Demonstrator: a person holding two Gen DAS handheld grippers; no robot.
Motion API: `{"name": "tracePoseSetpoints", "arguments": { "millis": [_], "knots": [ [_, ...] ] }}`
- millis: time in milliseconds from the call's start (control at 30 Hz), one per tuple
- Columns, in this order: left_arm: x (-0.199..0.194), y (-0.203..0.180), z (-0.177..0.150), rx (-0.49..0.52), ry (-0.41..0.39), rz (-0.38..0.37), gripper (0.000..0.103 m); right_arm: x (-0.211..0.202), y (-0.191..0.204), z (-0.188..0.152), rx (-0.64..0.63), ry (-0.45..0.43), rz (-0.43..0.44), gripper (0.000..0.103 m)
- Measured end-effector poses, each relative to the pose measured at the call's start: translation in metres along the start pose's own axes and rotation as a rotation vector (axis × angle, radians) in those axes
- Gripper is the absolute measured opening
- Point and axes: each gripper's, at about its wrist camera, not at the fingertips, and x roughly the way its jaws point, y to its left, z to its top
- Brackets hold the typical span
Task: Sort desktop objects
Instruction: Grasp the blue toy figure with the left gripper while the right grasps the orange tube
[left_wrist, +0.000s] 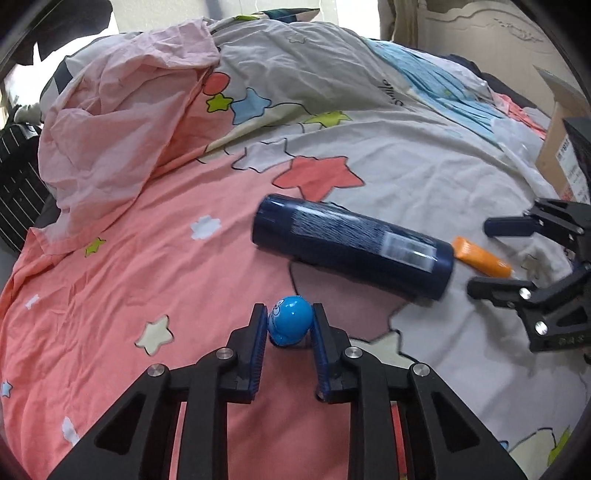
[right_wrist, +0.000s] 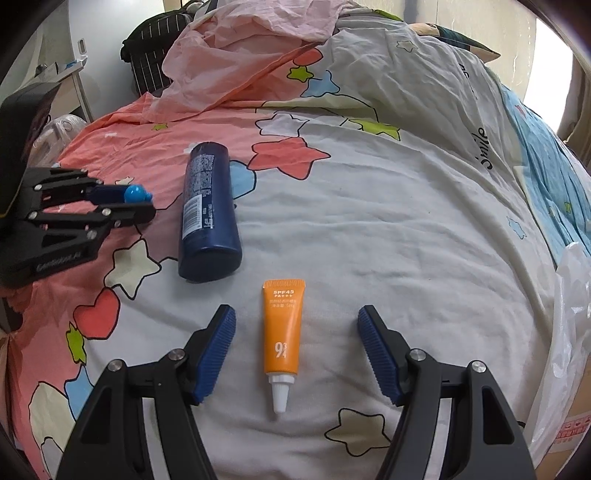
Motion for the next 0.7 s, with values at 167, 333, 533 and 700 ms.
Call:
{"name": "tracePoseSetpoints", "arguments": {
  "millis": [167, 333, 533, 700],
  "knots": [
    [-0.016, -0.014, -0.01, 0.016, 0.006, -0.031, 0.024, -0.001, 0.003, -0.002, -0.011, 0.0, -0.014, 0.063],
    [-0.031, -0.027, -0.016, 0.022, -0.009, -0.056, 0.024, 0.0, 0.012, -0.001, -0.037, 0.006, 0.004, 0.039],
    [-0.043, -0.043, -0.023, 0.037, -0.008, -0.086, 0.021, -0.005, 0.018, -0.004, -0.041, 0.005, 0.017, 0.018],
    [-0.053, -0.053, -0.027, 0.045, -0.013, -0.102, 0.021, -0.022, 0.026, -0.01, -0.013, -0.004, 0.083, 0.018]
  ]
}}
